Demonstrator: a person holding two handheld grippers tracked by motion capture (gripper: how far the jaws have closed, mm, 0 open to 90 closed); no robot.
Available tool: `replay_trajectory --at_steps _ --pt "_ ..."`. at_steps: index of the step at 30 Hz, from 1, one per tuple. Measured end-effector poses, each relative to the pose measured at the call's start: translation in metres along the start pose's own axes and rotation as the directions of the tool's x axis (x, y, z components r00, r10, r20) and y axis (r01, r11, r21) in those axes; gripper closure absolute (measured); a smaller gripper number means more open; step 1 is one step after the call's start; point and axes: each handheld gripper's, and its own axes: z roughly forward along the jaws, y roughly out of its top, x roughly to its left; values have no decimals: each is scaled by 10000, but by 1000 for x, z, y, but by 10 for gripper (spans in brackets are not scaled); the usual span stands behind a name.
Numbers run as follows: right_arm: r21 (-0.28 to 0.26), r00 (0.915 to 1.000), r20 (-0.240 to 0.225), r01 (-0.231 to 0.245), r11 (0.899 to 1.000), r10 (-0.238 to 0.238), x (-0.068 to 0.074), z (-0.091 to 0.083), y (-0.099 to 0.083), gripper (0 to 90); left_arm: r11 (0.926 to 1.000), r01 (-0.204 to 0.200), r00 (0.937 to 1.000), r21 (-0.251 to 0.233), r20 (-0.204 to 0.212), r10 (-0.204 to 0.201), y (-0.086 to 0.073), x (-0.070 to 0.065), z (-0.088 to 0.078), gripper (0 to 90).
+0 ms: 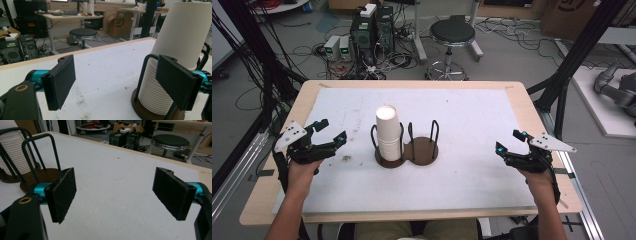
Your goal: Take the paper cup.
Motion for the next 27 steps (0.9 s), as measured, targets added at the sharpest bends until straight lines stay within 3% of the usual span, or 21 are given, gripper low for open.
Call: replay_trajectory --at_steps 13,20,23,27 --pt "-145 9996 -269 18 9999 -22 5 4 1 195 10000 1 10000 51 3 -1 -1 -1 0 165" --pt "-722 9945 -972 326 9969 -395 24 16 8 198 9999 -25 10000 134 -15 26 -2 -1 -4 165" --pt "-759 9878 -1393 592 9954 -694 38 24 13 258 9998 -55 10000 178 -14 56 -3 -1 -4 165" --pt "-846 9851 -1481 755 9936 -875 46 29 18 263 9998 -43 10000 180 1 43 -3 -2 -4 165"
